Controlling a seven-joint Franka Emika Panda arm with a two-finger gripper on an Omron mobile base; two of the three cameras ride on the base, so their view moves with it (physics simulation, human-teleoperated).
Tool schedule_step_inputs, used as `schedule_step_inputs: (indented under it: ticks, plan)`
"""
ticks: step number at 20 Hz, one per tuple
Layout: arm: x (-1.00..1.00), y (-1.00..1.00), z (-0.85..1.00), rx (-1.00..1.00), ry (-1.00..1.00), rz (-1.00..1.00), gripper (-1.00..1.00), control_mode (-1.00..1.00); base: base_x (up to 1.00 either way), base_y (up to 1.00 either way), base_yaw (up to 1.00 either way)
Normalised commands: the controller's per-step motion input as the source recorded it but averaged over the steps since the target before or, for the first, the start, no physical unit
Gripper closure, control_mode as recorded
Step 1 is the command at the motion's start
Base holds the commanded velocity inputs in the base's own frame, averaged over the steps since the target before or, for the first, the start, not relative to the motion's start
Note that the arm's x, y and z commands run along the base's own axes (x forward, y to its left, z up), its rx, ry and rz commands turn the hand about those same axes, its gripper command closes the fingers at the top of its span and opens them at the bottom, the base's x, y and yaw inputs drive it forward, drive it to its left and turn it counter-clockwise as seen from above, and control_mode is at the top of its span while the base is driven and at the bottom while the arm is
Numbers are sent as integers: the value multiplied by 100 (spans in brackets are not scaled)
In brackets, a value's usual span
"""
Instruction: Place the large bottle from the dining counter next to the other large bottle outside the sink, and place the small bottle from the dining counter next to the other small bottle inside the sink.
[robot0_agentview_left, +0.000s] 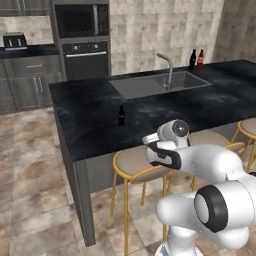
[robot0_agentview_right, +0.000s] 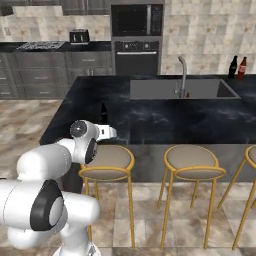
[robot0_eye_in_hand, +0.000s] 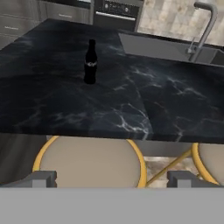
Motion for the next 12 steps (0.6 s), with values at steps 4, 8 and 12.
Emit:
schedule_step_inputs:
  ticks: [4, 8, 12]
  plan:
    - [0, 0, 0, 0, 0, 0, -100, 100, 14, 0, 17]
    - [0, 0, 0, 0, 0, 0, -100, 100, 7, 0, 10]
    - [0, 0, 0, 0, 0, 0, -100, 100, 16, 0, 8]
